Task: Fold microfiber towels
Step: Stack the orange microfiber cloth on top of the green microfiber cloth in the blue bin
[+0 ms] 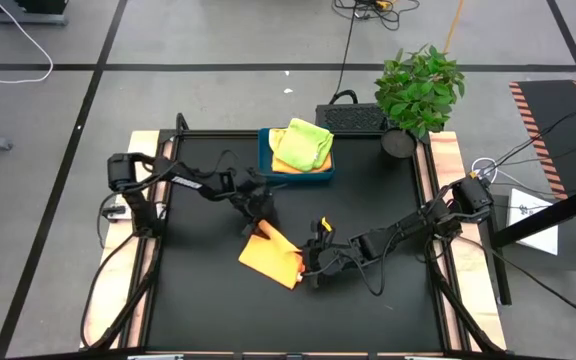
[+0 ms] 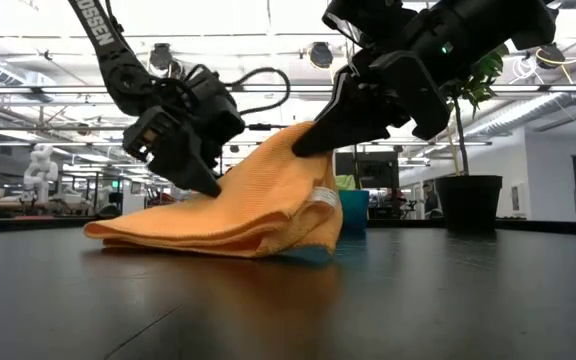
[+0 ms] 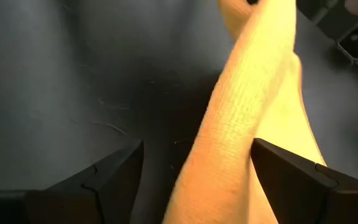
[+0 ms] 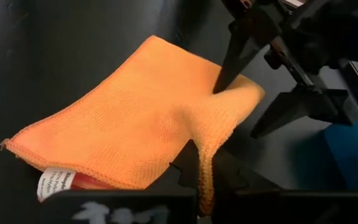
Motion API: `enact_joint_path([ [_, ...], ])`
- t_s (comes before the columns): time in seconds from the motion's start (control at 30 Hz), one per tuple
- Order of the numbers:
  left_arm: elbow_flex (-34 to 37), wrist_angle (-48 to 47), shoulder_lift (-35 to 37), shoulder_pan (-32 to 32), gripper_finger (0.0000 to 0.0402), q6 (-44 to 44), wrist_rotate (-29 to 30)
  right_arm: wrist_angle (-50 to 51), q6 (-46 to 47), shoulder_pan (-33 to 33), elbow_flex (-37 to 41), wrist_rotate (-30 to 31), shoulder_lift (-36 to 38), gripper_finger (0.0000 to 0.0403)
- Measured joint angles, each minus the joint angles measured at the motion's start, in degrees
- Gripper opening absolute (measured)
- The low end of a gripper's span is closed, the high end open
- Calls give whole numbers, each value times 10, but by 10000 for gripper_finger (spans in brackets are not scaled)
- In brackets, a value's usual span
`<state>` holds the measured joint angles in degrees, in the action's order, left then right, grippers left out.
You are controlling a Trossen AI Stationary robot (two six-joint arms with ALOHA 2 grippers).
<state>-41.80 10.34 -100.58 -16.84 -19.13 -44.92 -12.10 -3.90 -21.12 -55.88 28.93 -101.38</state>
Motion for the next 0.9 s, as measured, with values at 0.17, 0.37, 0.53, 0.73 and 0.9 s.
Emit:
enact_joint_path([
  [0.17, -1, -46, -6, -1, 267, -30, -5, 5, 1, 0, 0, 0, 0, 0],
  [0.37, -1, -75, -6, -1, 174, -44, -2, 16, 2, 1, 0, 0, 0, 0],
  [0.53, -1, -69, 1, -1, 57, -70, 1, 26, 6, 2, 0, 0, 0, 0],
  [0.73, -1, -24, 42, 6, 10, -81, 65, 62, 23, 4, 0, 55, 5, 0],
  [0.9, -1, -31, 114, 13, 6, -74, 132, 117, 56, 15, 0, 147, 57, 0],
])
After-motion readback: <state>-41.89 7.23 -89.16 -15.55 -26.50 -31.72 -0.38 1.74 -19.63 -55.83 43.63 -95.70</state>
